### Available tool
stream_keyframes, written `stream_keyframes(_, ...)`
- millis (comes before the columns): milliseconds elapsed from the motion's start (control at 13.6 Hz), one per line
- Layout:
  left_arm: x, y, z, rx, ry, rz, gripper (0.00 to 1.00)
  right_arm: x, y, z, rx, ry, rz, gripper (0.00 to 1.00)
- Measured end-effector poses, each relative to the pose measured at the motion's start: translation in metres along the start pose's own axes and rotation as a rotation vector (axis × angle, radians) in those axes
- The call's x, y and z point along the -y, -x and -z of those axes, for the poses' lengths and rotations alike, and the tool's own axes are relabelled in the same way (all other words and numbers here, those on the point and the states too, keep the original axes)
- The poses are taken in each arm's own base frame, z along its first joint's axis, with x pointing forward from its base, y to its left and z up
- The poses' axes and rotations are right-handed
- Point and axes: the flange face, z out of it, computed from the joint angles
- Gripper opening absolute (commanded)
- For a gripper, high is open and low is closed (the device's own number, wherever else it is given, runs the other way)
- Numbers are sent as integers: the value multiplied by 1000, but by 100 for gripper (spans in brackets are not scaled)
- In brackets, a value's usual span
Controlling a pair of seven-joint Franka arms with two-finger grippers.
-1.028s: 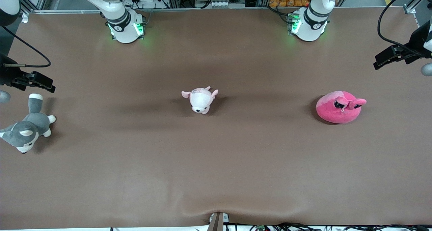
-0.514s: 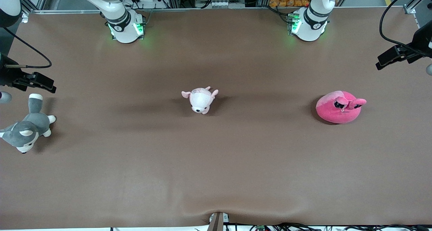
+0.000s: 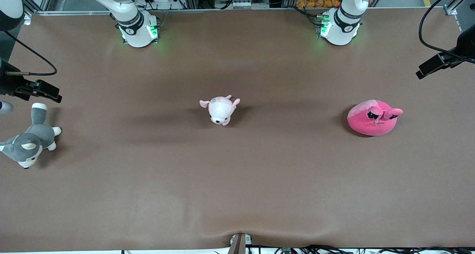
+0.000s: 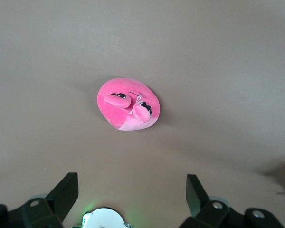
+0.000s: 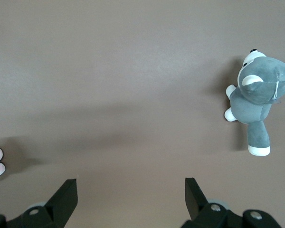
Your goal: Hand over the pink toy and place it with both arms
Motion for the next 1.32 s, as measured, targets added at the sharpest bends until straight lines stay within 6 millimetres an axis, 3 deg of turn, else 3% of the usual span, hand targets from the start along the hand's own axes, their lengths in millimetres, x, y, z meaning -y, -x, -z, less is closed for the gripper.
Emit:
stream_keyframes(367, -1, -2, -3, 6, -3, 62, 100, 0, -1, -2, 3, 0, 0, 100)
stream_keyframes(514, -3, -8, -14, 23, -13, 147, 100, 0, -1, -2, 3, 0, 0, 100)
stream_keyframes(1101, -4, -56, -103, 148, -124, 610, 100, 0, -1, -3, 4, 1, 1, 100)
stream_keyframes(1322, -9, -70, -139, 189, -169, 679, 100, 0, -1, -3, 4, 1, 1, 100)
